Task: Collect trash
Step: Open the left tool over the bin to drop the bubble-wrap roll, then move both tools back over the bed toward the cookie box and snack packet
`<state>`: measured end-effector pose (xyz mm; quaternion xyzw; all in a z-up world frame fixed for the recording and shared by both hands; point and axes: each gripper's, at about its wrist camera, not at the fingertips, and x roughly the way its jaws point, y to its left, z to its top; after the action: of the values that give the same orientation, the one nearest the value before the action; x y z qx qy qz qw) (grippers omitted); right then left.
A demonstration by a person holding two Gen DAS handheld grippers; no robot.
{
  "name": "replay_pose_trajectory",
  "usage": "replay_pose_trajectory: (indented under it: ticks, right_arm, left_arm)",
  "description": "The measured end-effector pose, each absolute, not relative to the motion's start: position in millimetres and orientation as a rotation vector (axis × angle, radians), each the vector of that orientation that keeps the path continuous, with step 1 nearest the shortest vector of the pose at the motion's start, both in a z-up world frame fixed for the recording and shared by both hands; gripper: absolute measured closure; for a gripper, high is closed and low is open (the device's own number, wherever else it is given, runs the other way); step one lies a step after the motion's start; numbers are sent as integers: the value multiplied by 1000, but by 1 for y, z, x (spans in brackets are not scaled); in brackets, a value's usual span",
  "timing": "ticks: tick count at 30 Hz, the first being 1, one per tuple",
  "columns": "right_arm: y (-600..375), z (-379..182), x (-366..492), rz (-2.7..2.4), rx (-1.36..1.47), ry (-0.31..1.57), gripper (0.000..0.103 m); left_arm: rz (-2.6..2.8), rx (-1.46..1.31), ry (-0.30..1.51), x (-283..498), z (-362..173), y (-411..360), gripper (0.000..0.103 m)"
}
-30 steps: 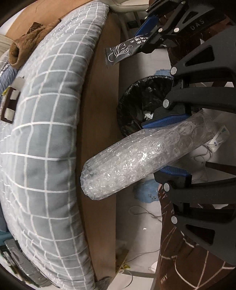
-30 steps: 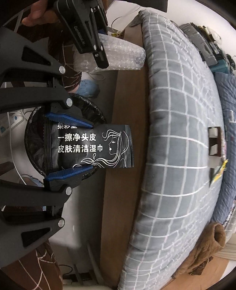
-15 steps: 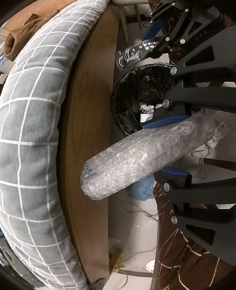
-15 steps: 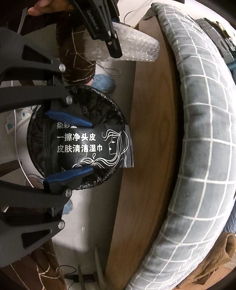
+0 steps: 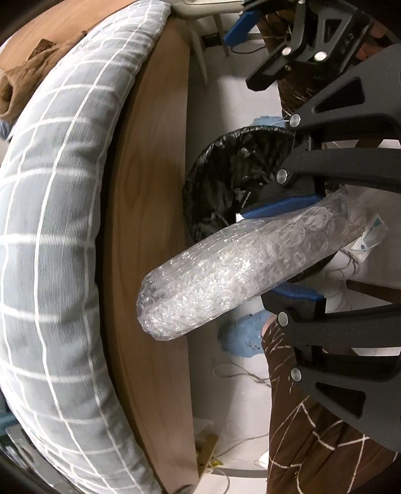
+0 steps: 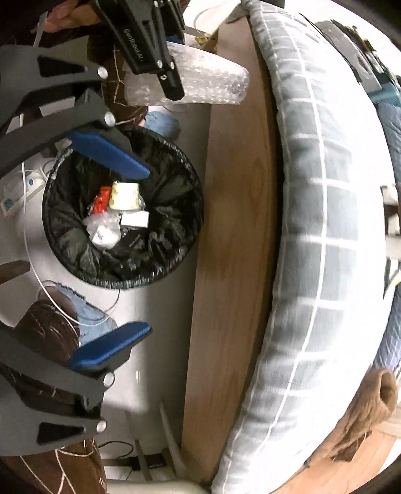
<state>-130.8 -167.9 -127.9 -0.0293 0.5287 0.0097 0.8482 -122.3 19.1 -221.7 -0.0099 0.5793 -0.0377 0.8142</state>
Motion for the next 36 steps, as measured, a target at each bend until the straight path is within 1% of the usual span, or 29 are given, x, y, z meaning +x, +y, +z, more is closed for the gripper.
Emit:
replay_pose_trajectory:
  ticks: [15,19,22,24,26,27,31,33,35,36]
  right_arm:
    - [-237,-123,-134,-110,0,1110,8]
    - [-245,-123,-135,-128,4,1109,8]
    - [-247,-123,-136,-130,7,1112,8]
    - [-245,-124,-137,-131,0,1109,8]
    - [-245,-124,-137,-131,1,1107,8]
    - [-245,-124,-136,-135,2,1105,8]
    - [-245,-121,-135,-137,7,1095,8]
    - [-244,-119,-134,-135,3,1090,8]
    - [-244,-116,-134,-133,5,1085,8]
    - [-242,-113,-134,-131,2,1080,8]
  left_arm:
    - [-217,63,1274,-114,-234,-63,64]
    - [-236,74,1279,-115,-235,-69,64]
    - [-237,85,1271,-115,-233,-72,61]
    - [-232,100,1262,-116,-233,-74,57]
    - [-223,108,1258,-117,-233,-74,47]
    - [-219,109,1251,-118,-232,-74,45]
    - [-215,118,1228,-119,-228,-76,28]
    - [-209,118,1217,-119,-224,-75,25]
    - [-197,112,1205,-119,-220,-72,17]
    - [-193,109,1199,-119,-218,-71,15]
